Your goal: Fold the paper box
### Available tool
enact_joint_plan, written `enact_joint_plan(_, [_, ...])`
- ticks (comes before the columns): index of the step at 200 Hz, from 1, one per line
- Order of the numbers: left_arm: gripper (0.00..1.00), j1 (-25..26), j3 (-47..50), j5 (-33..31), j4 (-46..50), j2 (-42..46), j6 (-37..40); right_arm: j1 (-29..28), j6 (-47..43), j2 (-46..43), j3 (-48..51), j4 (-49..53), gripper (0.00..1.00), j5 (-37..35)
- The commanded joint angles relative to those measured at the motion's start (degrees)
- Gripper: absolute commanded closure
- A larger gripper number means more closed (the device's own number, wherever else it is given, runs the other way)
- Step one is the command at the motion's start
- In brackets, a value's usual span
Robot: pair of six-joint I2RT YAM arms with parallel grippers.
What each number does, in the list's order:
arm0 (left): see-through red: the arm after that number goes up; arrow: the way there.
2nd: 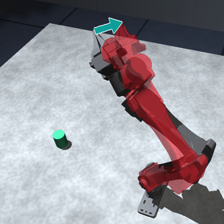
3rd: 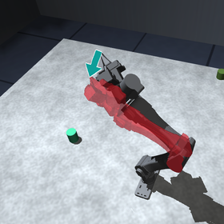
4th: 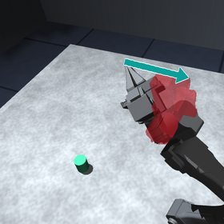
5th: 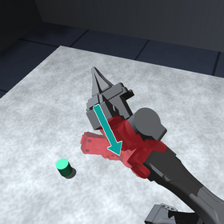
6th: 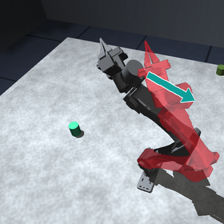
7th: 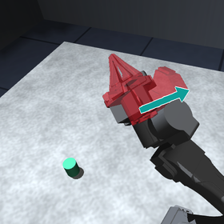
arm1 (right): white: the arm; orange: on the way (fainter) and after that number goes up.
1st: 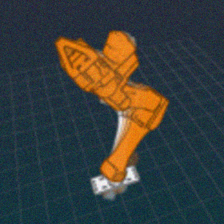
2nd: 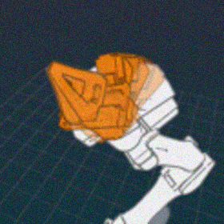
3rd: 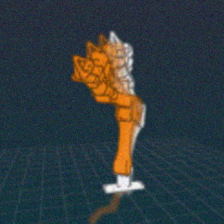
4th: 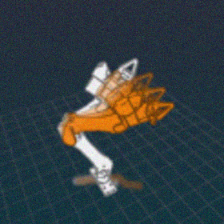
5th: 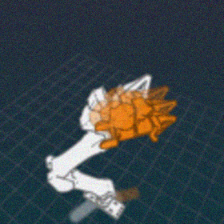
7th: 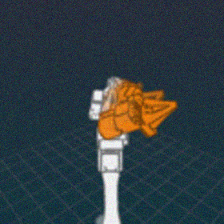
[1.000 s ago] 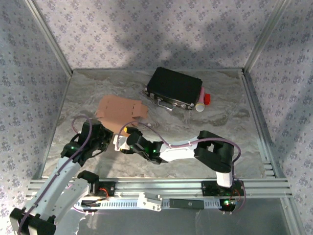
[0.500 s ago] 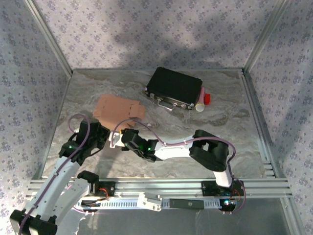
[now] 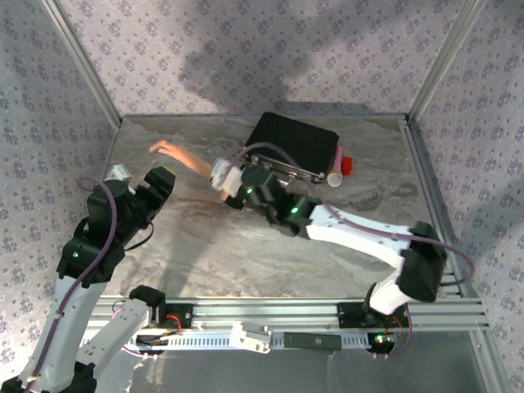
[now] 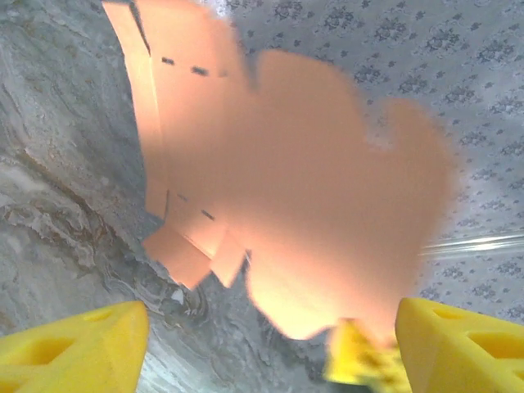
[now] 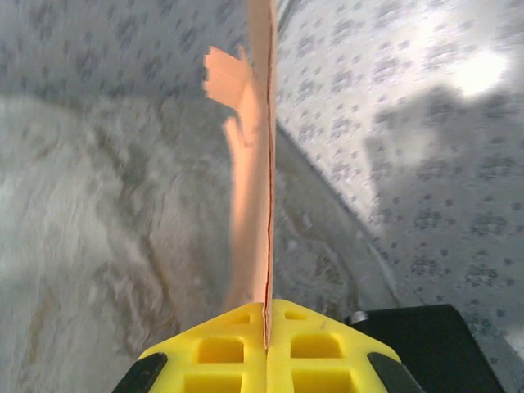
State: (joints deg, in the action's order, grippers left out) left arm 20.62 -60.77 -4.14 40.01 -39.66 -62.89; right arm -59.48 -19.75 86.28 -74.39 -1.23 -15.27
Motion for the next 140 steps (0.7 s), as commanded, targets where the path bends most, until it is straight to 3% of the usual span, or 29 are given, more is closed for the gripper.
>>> enact_joint_plan(1, [0.25,-0.3,2.5,-0.6,-3.5,0.2,4.2,3.7,11.2,-5.4,-4.5,11.2,1.0,9.7])
enact_joint_plan(32, [0.31,-0.3,7.7,-1.4,-5.9,1.4,4.8,8.9,23.0,-8.0,-9.9,22.3,1.0,14.7])
enact_joint_plan(61, [0.38,-0.5,13.5,-0.8,-8.6,0.8,6.1,20.8,33.2,-7.3,-8.8,29.5,1.0,27.2])
enact_joint_plan(102, [0.42,-1.9,21.4,7.2,-19.9,-4.7,8.3,36.3,39.0,-5.2,2.3,23.3,1.0,34.7])
enact_joint_plan(140, [0.46,-2.3,23.4,15.0,-32.0,-17.4,9.9,47.1,40.2,2.8,2.7,24.4,1.0,38.5])
